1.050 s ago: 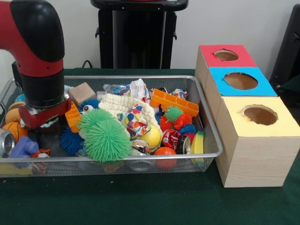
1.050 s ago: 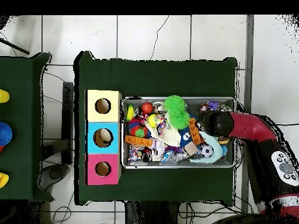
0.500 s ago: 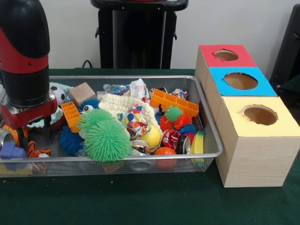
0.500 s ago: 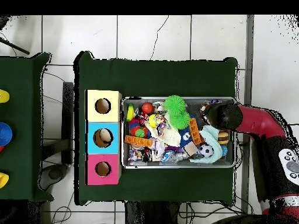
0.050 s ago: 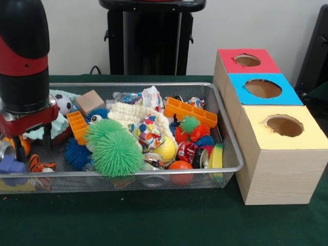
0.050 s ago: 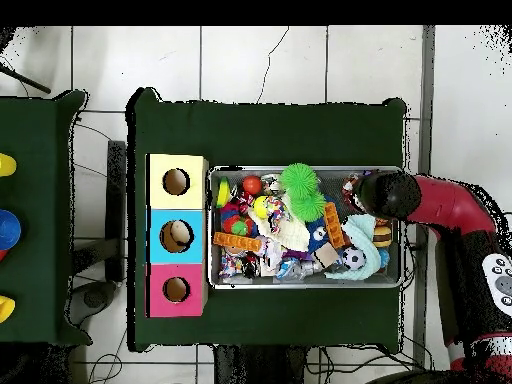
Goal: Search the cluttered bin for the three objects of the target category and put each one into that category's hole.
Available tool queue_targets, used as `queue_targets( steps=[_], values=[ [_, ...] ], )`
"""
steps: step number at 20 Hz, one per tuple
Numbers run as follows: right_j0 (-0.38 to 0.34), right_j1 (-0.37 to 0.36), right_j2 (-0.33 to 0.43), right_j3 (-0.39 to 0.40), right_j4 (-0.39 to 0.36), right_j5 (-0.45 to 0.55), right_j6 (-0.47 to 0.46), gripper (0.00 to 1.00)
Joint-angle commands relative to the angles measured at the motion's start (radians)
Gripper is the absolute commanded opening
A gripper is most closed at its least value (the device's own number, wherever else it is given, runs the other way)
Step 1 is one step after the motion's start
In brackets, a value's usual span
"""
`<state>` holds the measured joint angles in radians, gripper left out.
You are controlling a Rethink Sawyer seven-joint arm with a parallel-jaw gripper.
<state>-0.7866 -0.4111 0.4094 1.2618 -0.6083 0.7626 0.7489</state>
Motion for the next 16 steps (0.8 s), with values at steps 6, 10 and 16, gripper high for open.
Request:
queue_targets(
  steps=[6, 10, 16],
  values=[
    [-0.024, 0.057, 0.039, -0.032, 0.014, -0.005, -0.010, 1.00],
    [-0.042, 0.076, 0.055, -0.026, 0.016, -0.033, -0.021, 1.00],
    [-0.063, 0.121, 0.068, -0.040, 0.008, -0.034, -0.054, 1.00]
  ],
)
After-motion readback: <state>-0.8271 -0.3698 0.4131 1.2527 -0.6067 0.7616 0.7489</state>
